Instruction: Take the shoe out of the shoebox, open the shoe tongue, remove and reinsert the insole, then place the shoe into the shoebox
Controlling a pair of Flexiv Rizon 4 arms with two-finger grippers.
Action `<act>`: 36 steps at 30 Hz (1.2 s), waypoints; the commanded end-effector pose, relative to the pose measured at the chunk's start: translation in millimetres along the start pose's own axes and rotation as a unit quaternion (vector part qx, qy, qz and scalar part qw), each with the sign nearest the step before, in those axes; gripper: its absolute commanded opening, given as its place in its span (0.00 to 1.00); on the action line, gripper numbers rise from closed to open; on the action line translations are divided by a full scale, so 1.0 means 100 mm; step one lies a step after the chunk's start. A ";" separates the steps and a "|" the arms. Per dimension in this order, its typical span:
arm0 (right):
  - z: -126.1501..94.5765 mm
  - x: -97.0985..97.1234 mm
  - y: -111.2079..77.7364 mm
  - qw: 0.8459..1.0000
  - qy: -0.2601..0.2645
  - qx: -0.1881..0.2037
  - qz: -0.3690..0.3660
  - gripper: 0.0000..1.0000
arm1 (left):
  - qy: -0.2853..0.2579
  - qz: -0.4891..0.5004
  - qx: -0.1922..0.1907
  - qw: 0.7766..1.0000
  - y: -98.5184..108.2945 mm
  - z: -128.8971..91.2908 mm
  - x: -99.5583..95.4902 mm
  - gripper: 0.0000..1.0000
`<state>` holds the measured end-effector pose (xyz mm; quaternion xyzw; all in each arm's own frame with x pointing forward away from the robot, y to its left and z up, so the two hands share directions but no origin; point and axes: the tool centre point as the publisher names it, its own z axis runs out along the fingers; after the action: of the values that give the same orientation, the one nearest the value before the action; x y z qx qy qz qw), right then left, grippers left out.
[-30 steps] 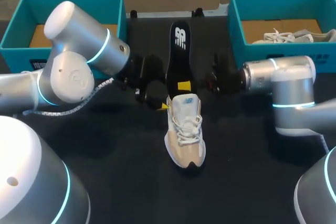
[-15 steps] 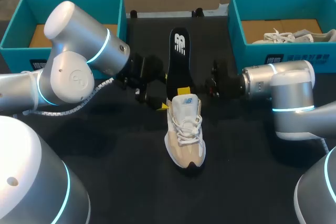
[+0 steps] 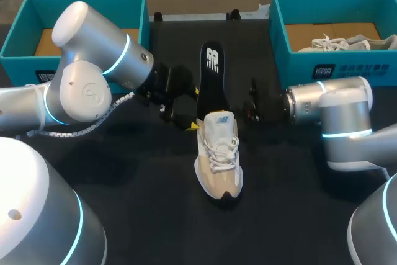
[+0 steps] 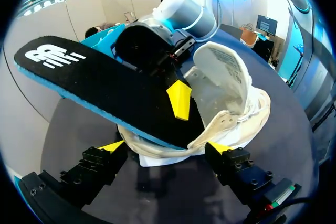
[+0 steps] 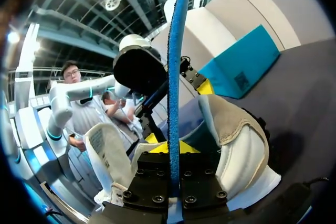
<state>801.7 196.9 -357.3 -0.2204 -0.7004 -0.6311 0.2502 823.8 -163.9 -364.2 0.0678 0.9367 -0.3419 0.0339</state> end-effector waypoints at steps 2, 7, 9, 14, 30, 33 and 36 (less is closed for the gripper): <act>0.01 -0.01 -0.16 1.000 -0.002 0.005 0.012 0.00 | 0.000 0.000 -0.002 1.000 -0.01 0.01 0.00 1.00; 0.01 -0.01 -0.20 1.000 -0.001 0.006 0.017 0.00 | 0.000 0.000 -0.002 1.000 -0.01 0.01 0.00 1.00; 0.01 0.00 -0.18 1.000 -0.003 0.004 0.011 0.00 | 0.000 0.000 -0.002 1.000 -0.01 0.01 0.00 1.00; 0.01 0.02 -0.10 1.000 -0.008 0.006 -0.005 0.22 | 0.000 0.000 -0.002 1.000 -0.01 0.01 0.00 1.00; 0.04 0.11 0.04 0.999 -0.027 -0.003 -0.042 0.35 | 0.000 0.000 -0.002 1.000 -0.01 0.01 0.00 1.00; 0.04 0.11 0.09 0.998 -0.029 -0.002 -0.050 0.39 | 0.000 0.000 -0.002 1.000 -0.01 0.01 0.00 1.00; 0.04 0.13 0.15 0.998 -0.032 -0.001 -0.060 0.42 | 0.000 0.000 -0.002 1.000 -0.01 0.01 0.00 1.00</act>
<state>799.6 201.1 -343.1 -0.1979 -0.7158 -0.6413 0.1928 824.0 -164.0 -363.9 0.0678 0.9366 -0.3420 0.0339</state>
